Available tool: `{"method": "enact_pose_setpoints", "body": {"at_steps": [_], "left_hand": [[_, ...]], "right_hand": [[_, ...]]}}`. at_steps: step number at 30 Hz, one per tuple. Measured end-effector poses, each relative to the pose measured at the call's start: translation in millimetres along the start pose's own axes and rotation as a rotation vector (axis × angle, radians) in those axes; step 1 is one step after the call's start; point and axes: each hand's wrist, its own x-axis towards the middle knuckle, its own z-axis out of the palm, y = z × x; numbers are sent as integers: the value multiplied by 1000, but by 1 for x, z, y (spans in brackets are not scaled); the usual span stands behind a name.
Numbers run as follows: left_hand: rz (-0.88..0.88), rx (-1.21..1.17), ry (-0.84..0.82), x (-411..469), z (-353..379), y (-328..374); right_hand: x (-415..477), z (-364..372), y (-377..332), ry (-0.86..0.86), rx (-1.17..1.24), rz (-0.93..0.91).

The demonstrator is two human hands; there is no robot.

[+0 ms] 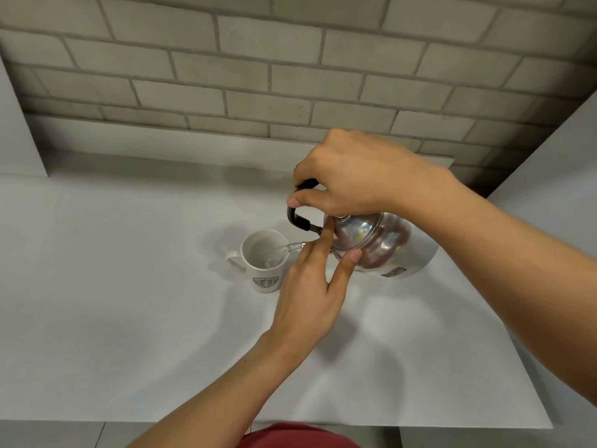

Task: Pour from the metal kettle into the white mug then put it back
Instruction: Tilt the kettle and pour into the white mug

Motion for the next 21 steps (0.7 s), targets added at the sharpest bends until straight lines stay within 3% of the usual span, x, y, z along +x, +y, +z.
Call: {"method": "enact_pose_setpoints", "body": {"at_steps": [21], "left_hand": [[-11,-78,24,2,-7,11]], "right_hand": [[12,-8,-2,17,-16,-48]]}}
